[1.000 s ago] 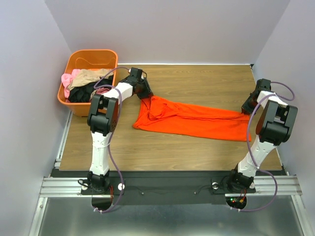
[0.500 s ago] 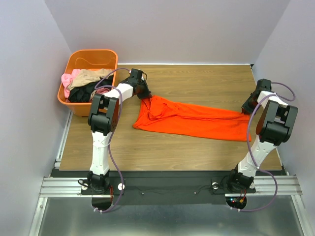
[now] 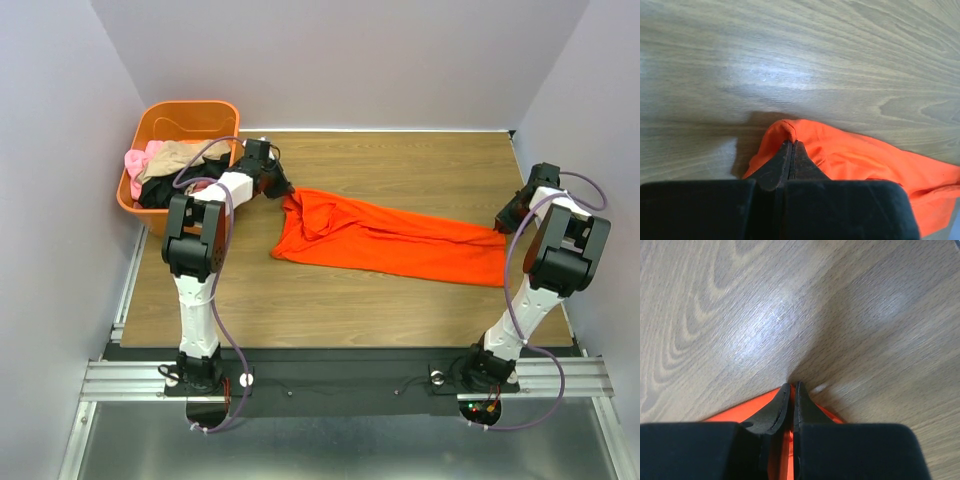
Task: Fold and stack the t-shirts
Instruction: Fold the tshirt
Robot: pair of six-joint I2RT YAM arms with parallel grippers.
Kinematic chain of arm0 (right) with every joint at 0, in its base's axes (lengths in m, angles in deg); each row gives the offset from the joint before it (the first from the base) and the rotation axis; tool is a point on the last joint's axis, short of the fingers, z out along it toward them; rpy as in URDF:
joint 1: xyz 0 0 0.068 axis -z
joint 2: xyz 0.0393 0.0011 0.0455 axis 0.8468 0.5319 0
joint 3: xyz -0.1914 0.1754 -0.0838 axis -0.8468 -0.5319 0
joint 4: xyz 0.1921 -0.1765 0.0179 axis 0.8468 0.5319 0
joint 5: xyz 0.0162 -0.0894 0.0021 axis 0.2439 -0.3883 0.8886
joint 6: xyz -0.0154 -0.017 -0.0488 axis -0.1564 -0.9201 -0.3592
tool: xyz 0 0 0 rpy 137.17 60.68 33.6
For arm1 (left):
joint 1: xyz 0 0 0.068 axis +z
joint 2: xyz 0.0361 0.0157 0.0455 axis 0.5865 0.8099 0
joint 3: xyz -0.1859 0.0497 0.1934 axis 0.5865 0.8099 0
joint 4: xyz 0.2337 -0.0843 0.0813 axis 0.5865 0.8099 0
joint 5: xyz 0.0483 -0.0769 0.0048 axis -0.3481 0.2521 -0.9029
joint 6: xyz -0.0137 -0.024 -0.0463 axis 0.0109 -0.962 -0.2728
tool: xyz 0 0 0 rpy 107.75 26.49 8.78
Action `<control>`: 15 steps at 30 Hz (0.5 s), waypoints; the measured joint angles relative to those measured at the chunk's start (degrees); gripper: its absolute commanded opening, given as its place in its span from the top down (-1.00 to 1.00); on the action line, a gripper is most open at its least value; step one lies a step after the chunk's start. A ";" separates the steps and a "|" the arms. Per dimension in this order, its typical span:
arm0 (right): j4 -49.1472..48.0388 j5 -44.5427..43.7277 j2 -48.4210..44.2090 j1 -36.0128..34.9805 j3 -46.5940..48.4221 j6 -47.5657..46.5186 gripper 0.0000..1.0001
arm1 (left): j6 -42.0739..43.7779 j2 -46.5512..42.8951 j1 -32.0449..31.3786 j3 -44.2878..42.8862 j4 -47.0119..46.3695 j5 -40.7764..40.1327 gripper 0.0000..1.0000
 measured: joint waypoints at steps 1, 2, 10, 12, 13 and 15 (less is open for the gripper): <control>0.00 0.04 0.00 0.04 0.00 0.00 0.99 | 0.02 -0.02 0.00 0.00 -0.44 0.17 1.00; 0.00 0.07 0.00 0.04 0.00 0.00 0.99 | 0.04 -0.02 0.00 0.00 -0.59 0.24 1.00; 0.46 0.76 0.66 0.28 0.87 -0.02 0.99 | 1.44 0.00 0.00 -0.57 0.15 -0.02 0.11; 0.46 1.09 0.70 0.42 0.92 -0.02 0.99 | 1.86 0.00 0.00 -1.57 1.44 -1.33 -0.05; 0.46 1.20 0.70 0.44 0.92 -0.04 0.95 | 2.36 0.00 -0.02 -2.14 1.97 -2.16 -0.08; 0.46 1.22 0.70 0.44 0.92 -0.07 0.80 | 3.32 -0.04 -0.09 -3.06 2.43 -3.58 -0.13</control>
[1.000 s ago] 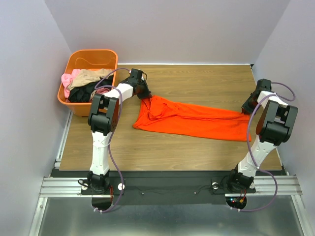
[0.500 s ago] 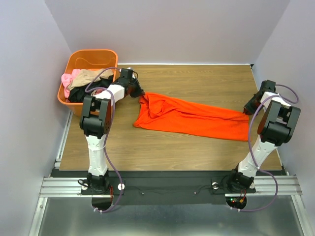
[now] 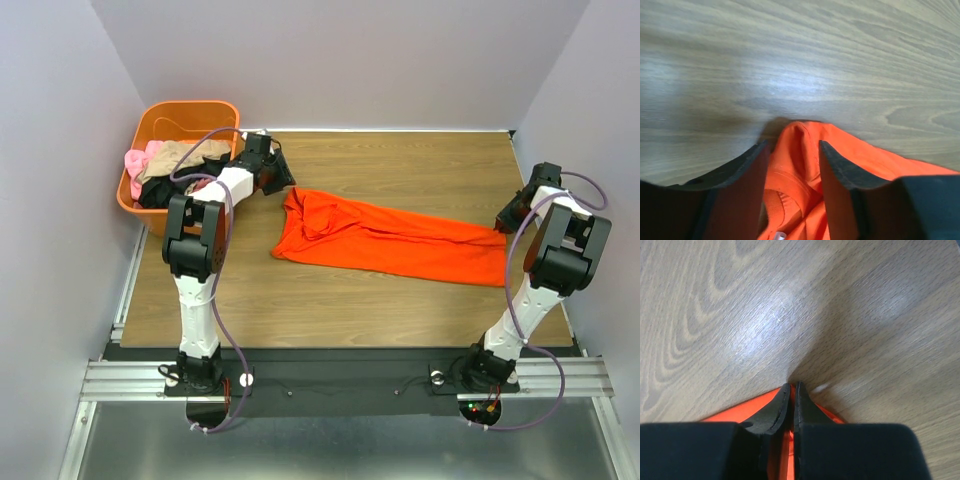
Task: Fold and stack the t-shirts
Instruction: Fold the tshirt
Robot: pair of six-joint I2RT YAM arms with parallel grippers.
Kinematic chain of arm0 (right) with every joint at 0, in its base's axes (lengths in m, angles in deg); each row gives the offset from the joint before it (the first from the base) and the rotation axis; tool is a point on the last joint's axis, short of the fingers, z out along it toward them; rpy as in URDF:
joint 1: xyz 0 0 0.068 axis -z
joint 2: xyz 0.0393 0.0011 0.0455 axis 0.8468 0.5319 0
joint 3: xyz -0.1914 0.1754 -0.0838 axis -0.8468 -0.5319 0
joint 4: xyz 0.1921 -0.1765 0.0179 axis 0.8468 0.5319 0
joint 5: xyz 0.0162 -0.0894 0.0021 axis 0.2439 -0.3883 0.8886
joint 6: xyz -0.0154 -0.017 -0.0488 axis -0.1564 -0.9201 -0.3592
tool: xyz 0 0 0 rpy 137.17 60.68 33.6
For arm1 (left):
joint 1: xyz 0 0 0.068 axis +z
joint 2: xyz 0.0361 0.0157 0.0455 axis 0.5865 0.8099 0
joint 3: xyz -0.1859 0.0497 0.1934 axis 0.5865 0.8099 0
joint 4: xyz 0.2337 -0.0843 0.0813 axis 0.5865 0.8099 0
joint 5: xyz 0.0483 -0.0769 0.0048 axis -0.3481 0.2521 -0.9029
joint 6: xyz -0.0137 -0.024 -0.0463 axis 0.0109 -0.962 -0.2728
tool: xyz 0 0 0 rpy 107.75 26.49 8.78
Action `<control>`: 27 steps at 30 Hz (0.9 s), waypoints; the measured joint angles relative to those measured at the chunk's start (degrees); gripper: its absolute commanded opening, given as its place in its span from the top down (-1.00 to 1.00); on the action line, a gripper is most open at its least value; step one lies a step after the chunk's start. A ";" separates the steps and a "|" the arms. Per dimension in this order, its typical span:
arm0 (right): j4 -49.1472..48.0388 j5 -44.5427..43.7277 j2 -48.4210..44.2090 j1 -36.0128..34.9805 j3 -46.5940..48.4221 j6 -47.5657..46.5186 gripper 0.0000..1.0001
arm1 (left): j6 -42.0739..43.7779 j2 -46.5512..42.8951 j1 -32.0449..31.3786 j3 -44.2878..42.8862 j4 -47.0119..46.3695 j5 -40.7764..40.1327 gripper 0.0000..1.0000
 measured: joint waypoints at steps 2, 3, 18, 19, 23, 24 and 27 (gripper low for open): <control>0.00 0.04 0.00 0.00 0.00 -0.04 0.39 | 1.03 -0.24 -0.48 -0.42 0.66 -1.70 -0.15; 0.00 0.20 0.00 0.00 0.02 -0.04 0.27 | 1.75 -0.57 -0.79 -0.48 1.29 -2.78 -0.16; -0.33 2.05 -2.36 0.70 -1.27 -0.44 -0.16 | 9.90 -2.10 -18.21 -3.10 4.35 -1.81 -0.17; -0.20 2.27 -3.23 0.74 -1.75 -0.44 -0.16 | 10.12 -1.95 -18.21 -3.30 4.48 -1.64 -0.17; -0.04 2.71 -4.98 0.79 -2.19 -0.44 -0.16 | 10.34 -1.27 -17.53 -3.93 5.05 -1.70 -0.16; -0.07 2.89 -5.42 0.79 -2.21 -0.44 -0.16 | 10.34 -1.11 -17.51 -3.96 5.29 -1.90 -0.16; -0.24 3.17 -6.43 0.79 -2.75 -0.46 -0.16 | 10.32 -0.90 -17.14 -3.96 6.08 -2.19 -0.15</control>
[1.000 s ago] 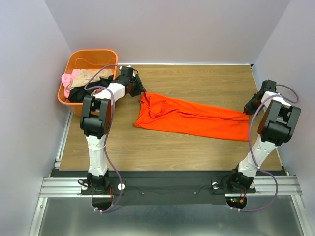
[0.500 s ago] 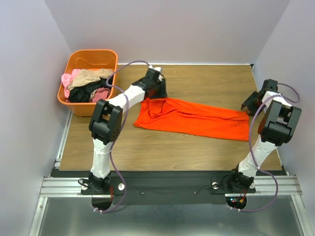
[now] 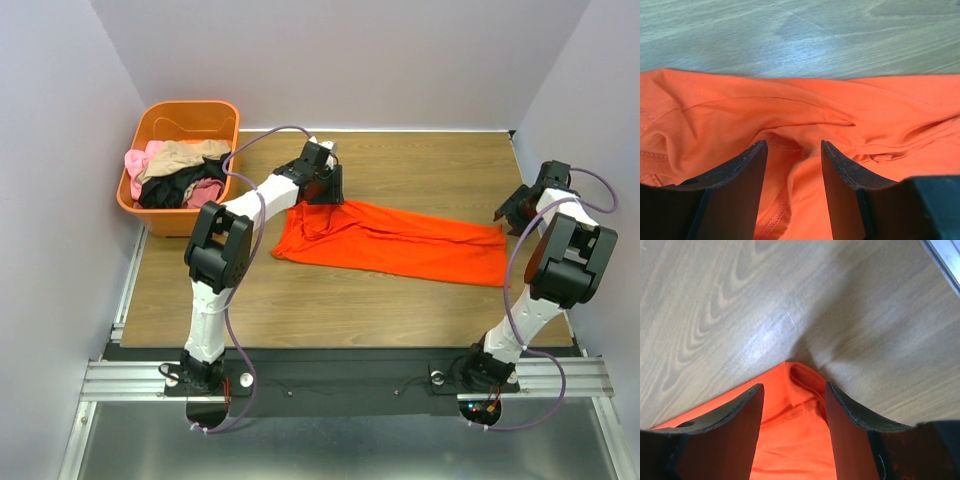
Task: Fold and stack the t-shirts
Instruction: Fold the tshirt
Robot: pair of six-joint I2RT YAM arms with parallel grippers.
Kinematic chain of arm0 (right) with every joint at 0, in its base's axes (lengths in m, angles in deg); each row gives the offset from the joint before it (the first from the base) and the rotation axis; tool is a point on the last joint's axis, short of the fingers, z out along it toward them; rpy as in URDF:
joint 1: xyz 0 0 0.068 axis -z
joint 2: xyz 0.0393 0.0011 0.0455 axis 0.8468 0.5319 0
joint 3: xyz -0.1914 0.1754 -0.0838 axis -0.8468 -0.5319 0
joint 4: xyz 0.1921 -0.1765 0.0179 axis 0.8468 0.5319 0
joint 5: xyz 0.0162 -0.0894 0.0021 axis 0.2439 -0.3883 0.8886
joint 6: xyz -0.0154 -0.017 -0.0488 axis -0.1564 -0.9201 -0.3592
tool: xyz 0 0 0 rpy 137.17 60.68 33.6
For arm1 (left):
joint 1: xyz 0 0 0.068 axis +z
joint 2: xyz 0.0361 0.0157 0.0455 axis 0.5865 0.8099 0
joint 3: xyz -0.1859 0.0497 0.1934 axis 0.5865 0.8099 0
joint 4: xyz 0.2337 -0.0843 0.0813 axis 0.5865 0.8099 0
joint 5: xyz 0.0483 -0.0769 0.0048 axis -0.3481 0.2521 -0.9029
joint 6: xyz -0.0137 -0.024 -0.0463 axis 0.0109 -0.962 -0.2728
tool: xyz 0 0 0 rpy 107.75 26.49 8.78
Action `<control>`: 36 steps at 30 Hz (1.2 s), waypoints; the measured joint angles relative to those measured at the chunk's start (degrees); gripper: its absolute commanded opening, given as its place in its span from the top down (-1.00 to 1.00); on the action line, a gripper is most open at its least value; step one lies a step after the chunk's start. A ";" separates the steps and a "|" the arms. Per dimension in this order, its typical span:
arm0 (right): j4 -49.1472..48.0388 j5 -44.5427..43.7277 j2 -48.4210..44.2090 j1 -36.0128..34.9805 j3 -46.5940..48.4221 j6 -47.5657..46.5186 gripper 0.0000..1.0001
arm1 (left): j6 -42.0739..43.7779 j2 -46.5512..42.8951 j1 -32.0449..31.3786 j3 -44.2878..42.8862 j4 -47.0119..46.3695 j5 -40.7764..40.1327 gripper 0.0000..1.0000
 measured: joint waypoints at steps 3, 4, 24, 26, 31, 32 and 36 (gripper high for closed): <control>0.00 0.15 -0.79 0.00 -1.14 0.00 -0.16 | 0.00 0.02 0.22 0.00 0.28 -0.04 -0.08; 0.22 0.17 -0.90 0.00 -1.49 0.00 -0.16 | 0.00 0.02 0.20 0.00 0.28 -0.02 -0.05; 0.24 1.03 -3.41 0.00 -3.19 -0.04 -0.16 | -3.28 -2.23 -3.67 11.58 -3.34 1.73 1.00; 0.20 1.09 -3.41 0.00 -3.34 -0.15 -0.16 | -4.70 -4.13 -4.50 13.60 -3.54 1.44 1.00; 0.20 1.44 -3.43 0.00 -3.50 -0.24 -0.15 | -7.56 -9.27 -6.84 17.16 -4.46 0.61 1.00; 0.17 1.49 -3.43 0.00 -3.50 -0.24 -0.16 | -8.09 -9.81 -7.21 17.44 -4.57 0.48 1.00; 0.20 1.79 -3.43 0.00 -3.50 -0.42 -0.16 | -9.94 -11.04 -8.76 18.95 -5.60 -0.09 1.00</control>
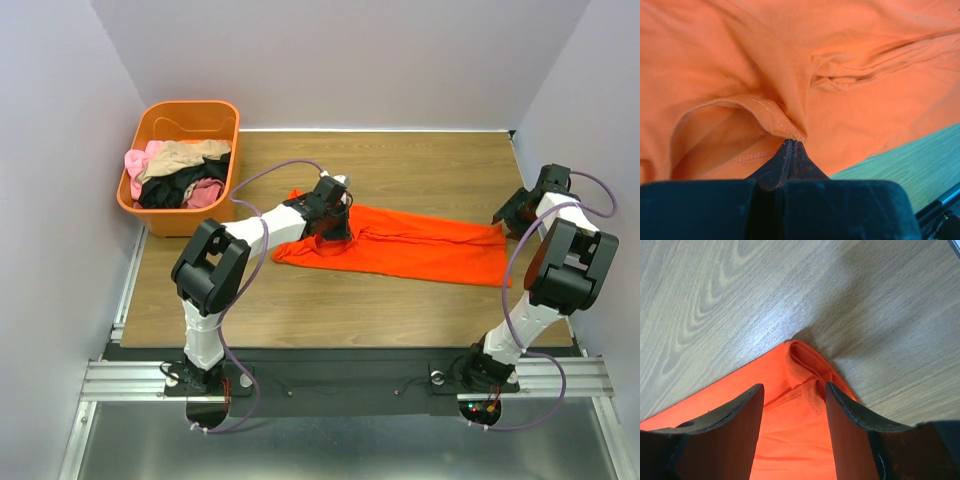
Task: Fold and stack the t-shirts
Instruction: Fold the tshirt
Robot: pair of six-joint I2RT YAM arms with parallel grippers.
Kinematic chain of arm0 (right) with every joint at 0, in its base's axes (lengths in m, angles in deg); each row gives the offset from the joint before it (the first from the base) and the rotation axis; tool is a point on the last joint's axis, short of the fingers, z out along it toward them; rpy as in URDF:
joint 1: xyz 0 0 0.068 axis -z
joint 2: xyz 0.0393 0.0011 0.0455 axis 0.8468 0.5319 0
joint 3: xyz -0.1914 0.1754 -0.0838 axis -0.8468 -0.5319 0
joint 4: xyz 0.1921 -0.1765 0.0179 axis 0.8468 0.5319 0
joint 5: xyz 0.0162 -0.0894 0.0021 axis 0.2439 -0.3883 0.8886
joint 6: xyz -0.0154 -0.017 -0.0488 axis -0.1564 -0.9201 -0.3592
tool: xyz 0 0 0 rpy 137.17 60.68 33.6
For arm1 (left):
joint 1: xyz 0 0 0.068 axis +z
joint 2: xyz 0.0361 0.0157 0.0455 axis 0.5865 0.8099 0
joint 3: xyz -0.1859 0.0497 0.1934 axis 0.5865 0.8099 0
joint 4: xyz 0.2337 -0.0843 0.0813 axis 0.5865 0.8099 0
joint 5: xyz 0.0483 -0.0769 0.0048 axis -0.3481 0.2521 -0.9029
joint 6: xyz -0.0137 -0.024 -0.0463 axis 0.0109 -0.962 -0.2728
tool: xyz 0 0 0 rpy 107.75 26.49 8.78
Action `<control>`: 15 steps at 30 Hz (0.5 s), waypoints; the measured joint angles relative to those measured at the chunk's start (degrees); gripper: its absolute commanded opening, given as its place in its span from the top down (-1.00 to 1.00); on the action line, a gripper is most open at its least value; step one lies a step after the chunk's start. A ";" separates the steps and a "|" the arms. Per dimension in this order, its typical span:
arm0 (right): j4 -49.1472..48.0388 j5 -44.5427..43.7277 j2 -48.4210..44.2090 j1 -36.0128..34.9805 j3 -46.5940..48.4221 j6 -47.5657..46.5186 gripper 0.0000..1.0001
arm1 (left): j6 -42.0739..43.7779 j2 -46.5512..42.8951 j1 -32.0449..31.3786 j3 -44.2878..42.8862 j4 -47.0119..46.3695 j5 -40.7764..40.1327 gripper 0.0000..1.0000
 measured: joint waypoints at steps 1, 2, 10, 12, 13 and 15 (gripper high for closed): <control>0.00 0.09 0.00 0.00 0.00 -0.02 -0.16 | -0.33 0.00 -0.28 0.37 -0.02 -0.17 1.00; 0.00 0.13 0.00 0.00 0.00 0.00 -0.16 | -0.59 0.00 -0.50 0.74 0.00 -0.28 1.00; 0.00 0.28 0.00 0.00 0.00 -0.20 -0.16 | -1.60 0.00 -1.70 1.44 1.49 -1.36 0.41; 0.00 0.31 0.00 0.00 0.00 -0.20 -0.16 | -1.51 0.00 -1.90 1.44 1.84 -1.53 0.15; 0.00 0.31 0.00 0.00 0.00 -0.20 -0.16 | -1.66 0.00 -2.05 1.44 2.10 -1.57 0.10; 0.00 0.31 0.00 0.00 0.00 -0.20 -0.15 | -1.31 0.00 -2.34 1.44 2.80 -1.51 -0.01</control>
